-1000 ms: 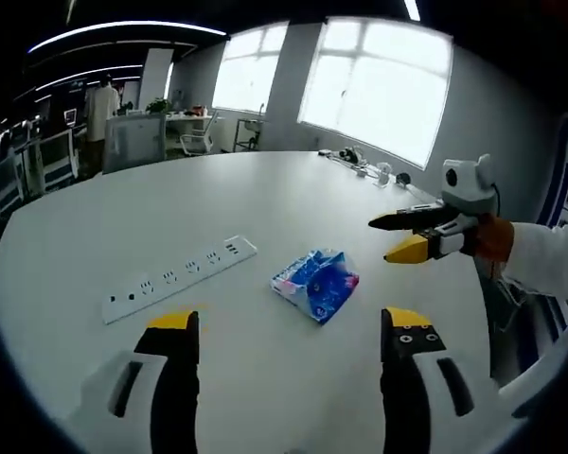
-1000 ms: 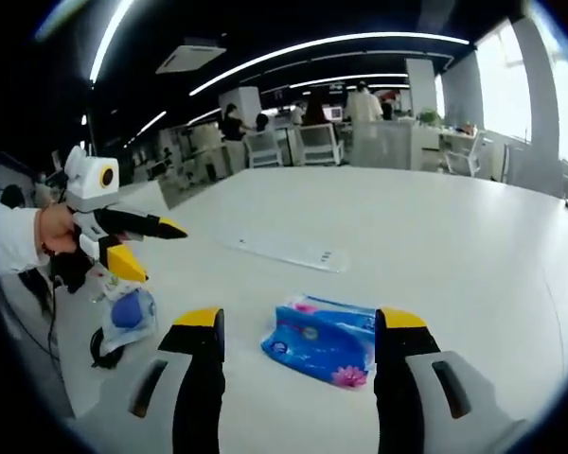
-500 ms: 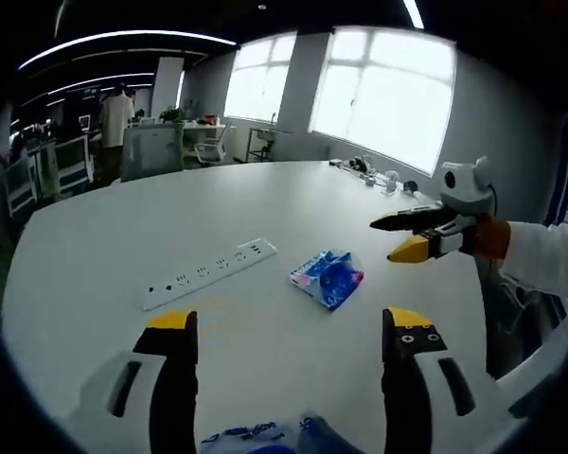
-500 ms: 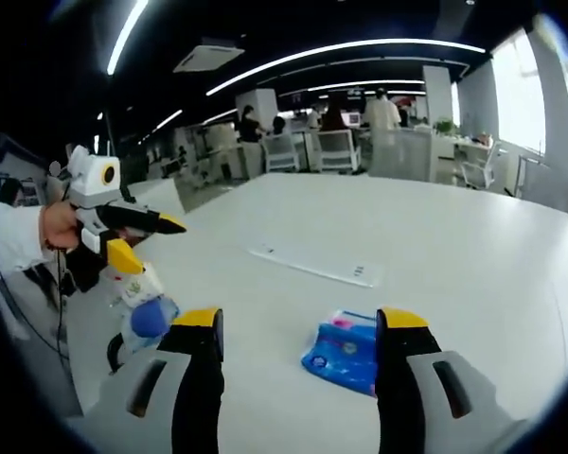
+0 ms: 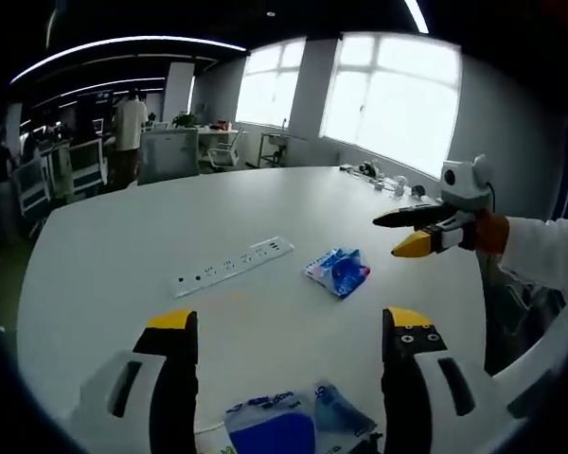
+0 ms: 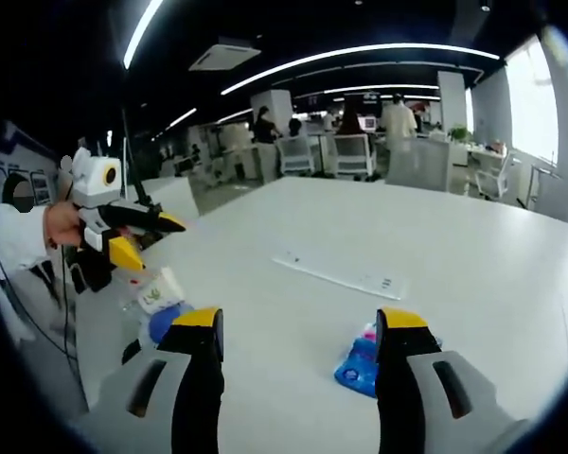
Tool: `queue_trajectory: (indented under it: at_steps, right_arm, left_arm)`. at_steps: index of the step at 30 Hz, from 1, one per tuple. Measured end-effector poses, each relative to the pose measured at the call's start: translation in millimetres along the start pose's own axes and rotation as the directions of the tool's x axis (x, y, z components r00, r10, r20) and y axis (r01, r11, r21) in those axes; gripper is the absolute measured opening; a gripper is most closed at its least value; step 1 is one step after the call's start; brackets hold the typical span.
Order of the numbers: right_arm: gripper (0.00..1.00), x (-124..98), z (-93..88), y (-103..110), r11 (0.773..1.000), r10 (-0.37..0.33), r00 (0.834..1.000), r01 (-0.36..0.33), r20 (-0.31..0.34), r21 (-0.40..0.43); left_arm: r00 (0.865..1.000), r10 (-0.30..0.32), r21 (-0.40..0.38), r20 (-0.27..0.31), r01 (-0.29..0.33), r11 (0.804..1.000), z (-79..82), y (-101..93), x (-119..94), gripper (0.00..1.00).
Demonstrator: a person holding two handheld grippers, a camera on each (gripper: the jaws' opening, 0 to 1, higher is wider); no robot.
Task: Arrange the tabletop items into an orderly group along one side of the table until the central work area is clear of visible clutter.
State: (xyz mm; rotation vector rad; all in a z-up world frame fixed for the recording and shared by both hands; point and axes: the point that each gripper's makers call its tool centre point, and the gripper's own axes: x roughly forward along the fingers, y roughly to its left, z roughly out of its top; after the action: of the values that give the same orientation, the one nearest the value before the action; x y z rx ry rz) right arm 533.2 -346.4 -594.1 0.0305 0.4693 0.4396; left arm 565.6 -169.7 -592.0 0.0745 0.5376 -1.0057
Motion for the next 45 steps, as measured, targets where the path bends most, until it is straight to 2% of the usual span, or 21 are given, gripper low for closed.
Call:
queue_trajectory:
  at_steps: [10, 21, 36, 45]
  right_arm:
    - [0.63, 13, 6.0, 36, 0.998, 0.059, 0.998, -0.059, -0.009, -0.033]
    - [0.63, 28, 7.9, 82, 0.987, 0.146, 0.989, -0.148, -0.029, -0.067]
    - [0.62, 42, 10.8, 125, 0.969, 0.224, 0.974, -0.227, -0.041, -0.095]
    - [0.62, 54, 3.9, 153, 0.952, 0.273, 0.959, -0.281, -0.077, -0.120]
  left_arm:
    - [0.999, 0.040, -0.016, 0.009, -0.039, 0.999, -12.7, 11.4, -38, 0.81]
    - [0.995, 0.097, -0.052, 0.017, -0.096, 0.994, -36.6, 22.3, -83, 0.81]
    - [0.989, 0.143, -0.090, 0.025, -0.140, 0.986, -63.6, 19.7, -129, 0.80]
    - [0.985, 0.168, -0.116, 0.030, -0.163, 0.980, -79.7, 22.5, -153, 0.80]
